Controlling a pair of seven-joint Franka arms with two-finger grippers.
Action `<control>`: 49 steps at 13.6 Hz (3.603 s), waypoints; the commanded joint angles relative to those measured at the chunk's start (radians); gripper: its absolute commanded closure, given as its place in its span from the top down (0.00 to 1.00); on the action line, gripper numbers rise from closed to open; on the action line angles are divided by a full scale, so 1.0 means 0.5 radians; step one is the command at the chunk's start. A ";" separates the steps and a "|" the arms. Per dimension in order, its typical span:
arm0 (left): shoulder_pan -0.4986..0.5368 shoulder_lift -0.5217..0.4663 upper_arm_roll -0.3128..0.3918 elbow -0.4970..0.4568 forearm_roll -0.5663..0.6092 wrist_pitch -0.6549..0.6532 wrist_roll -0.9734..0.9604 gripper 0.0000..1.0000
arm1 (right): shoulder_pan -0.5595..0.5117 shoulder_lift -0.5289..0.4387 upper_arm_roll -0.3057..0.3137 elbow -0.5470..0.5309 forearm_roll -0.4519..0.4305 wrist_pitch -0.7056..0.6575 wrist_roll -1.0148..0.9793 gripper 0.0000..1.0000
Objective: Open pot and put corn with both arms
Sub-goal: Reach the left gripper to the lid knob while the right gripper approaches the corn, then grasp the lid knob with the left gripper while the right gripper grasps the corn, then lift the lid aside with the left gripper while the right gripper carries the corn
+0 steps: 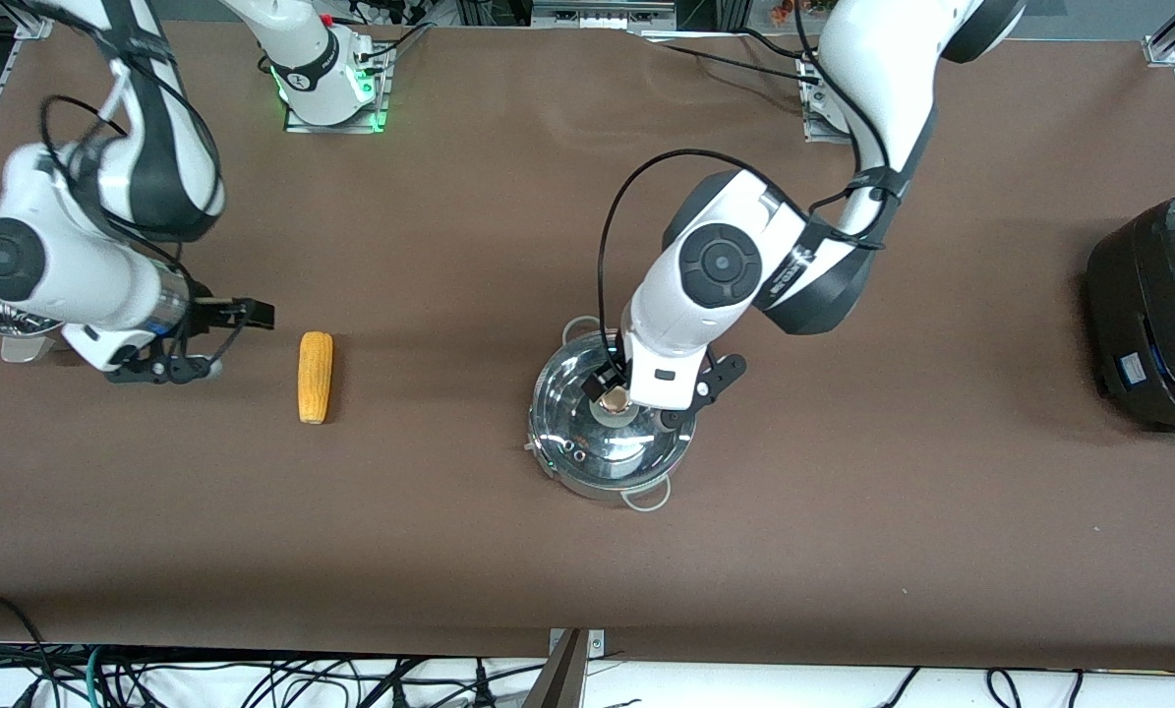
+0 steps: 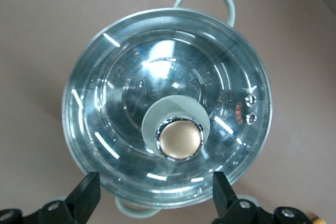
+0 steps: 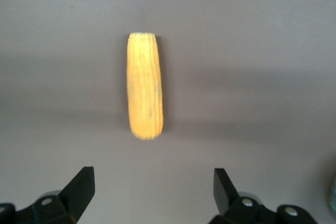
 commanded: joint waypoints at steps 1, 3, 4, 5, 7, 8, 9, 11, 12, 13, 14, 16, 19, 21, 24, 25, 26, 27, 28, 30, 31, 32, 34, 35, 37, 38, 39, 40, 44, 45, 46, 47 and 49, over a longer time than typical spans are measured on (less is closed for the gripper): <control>-0.077 0.102 0.078 0.119 -0.024 0.049 -0.048 0.94 | -0.003 -0.025 -0.007 -0.243 0.005 0.317 -0.005 1.00; -0.123 0.124 0.133 0.134 -0.024 0.074 -0.076 0.94 | -0.009 0.051 -0.010 -0.320 0.008 0.532 -0.005 1.00; -0.123 0.127 0.143 0.137 -0.024 0.077 -0.073 0.94 | -0.009 0.088 -0.010 -0.330 0.008 0.606 -0.008 1.00; -0.123 0.130 0.143 0.134 -0.024 0.096 -0.073 0.94 | -0.009 0.116 -0.010 -0.330 0.008 0.640 -0.005 1.00; -0.126 0.154 0.149 0.128 -0.024 0.099 -0.073 0.94 | -0.003 0.168 -0.007 -0.330 0.012 0.720 0.004 1.00; -0.126 0.164 0.152 0.128 -0.021 0.099 -0.073 0.94 | -0.003 0.220 -0.007 -0.327 0.015 0.772 0.044 1.00; -0.126 0.164 0.152 0.128 -0.021 0.099 -0.073 0.94 | -0.003 0.272 -0.001 -0.321 0.027 0.833 0.093 1.00; -0.126 0.167 0.167 0.131 -0.021 0.102 -0.067 0.93 | 0.052 0.294 0.002 -0.314 0.027 0.895 0.231 1.00; -0.126 0.170 0.167 0.131 -0.021 0.105 -0.067 0.92 | 0.058 0.303 0.002 -0.311 0.027 0.898 0.244 1.00; -0.126 0.170 0.167 0.134 -0.021 0.105 -0.064 0.87 | 0.059 0.306 0.005 -0.308 0.036 0.904 0.250 1.00; -0.126 0.170 0.167 0.134 -0.021 0.105 -0.064 0.79 | 0.062 0.312 0.005 -0.308 0.039 0.923 0.247 1.00; -0.126 0.173 0.167 0.128 -0.021 0.126 -0.057 0.55 | 0.068 0.361 0.005 -0.311 0.039 0.984 0.247 1.00; -0.129 0.188 0.170 0.134 -0.021 0.133 -0.057 0.43 | 0.086 0.426 0.005 -0.311 0.024 1.030 0.216 0.45; -0.129 0.188 0.167 0.134 -0.021 0.139 -0.054 0.27 | 0.105 0.423 0.005 -0.308 0.024 1.030 0.216 0.16; -0.129 0.185 0.177 0.128 -0.018 0.142 -0.006 0.00 | 0.105 0.420 0.002 -0.296 0.021 1.027 0.213 0.08; -0.129 0.173 0.189 0.131 -0.021 0.127 0.001 0.00 | 0.105 0.408 0.005 -0.259 0.021 1.009 0.201 0.06; -0.126 0.158 0.186 0.131 -0.021 0.102 -0.002 0.00 | 0.105 0.386 0.002 -0.229 0.021 0.969 0.198 0.06; -0.126 0.152 0.180 0.137 -0.021 0.050 -0.002 0.00 | 0.105 0.359 0.002 -0.174 0.021 0.862 0.198 0.06; -0.123 0.121 0.174 0.143 -0.024 0.001 -0.008 0.00 | 0.105 0.331 0.002 -0.094 0.021 0.713 0.198 0.06; -0.117 0.044 0.174 0.144 -0.024 -0.036 -0.011 0.00 | 0.111 0.322 0.014 0.160 0.024 0.339 0.216 0.06; -0.105 0.011 0.174 0.144 -0.027 -0.060 -0.011 0.00 | 0.126 0.331 0.036 0.310 0.033 0.152 0.225 0.06; -0.096 -0.029 0.174 0.144 -0.027 -0.094 -0.002 0.00 | 0.150 0.334 0.042 0.439 0.036 0.001 0.228 0.06; -0.053 -0.091 0.167 0.144 -0.037 -0.152 0.013 0.00 | 0.187 0.334 0.045 0.654 0.051 -0.281 0.247 0.06; -0.028 -0.118 0.167 0.144 -0.040 -0.195 0.056 0.00 | 0.209 0.334 0.060 0.740 0.085 -0.410 0.329 0.06; 0.048 -0.213 0.180 0.125 -0.043 -0.342 0.312 0.00 | 0.304 0.361 0.112 0.943 0.229 -0.565 0.555 0.06; 0.127 -0.259 0.180 0.122 -0.034 -0.404 0.451 0.00 | 0.377 0.377 0.115 0.986 0.272 -0.562 0.678 0.06; 0.204 -0.293 0.171 0.101 -0.037 -0.486 0.616 0.00 | 0.450 0.404 0.119 1.032 0.291 -0.544 0.777 0.06; 0.232 -0.333 0.173 0.061 -0.018 -0.621 0.800 0.00 | 0.521 0.447 0.119 1.099 0.300 -0.532 0.887 0.06; 0.428 -0.667 0.183 -0.401 0.092 -0.809 1.245 0.00 | 0.822 0.726 0.134 1.440 0.370 -0.284 1.090 0.06; 0.502 -0.744 0.180 -0.521 0.095 -0.800 1.392 0.00 | 0.892 0.787 0.134 1.468 0.370 -0.131 1.094 0.07; 0.585 -0.802 0.180 -0.632 0.095 -0.794 1.503 0.00 | 0.966 0.846 0.134 1.471 0.361 0.065 1.094 0.07; 0.652 -0.845 0.180 -0.733 0.095 -0.770 1.614 0.00 | 1.021 0.904 0.131 1.471 0.361 0.228 1.112 0.06; 0.784 -0.965 0.180 -0.999 0.098 -0.565 1.905 0.00 | 1.080 1.017 0.134 1.471 0.377 0.483 1.216 0.06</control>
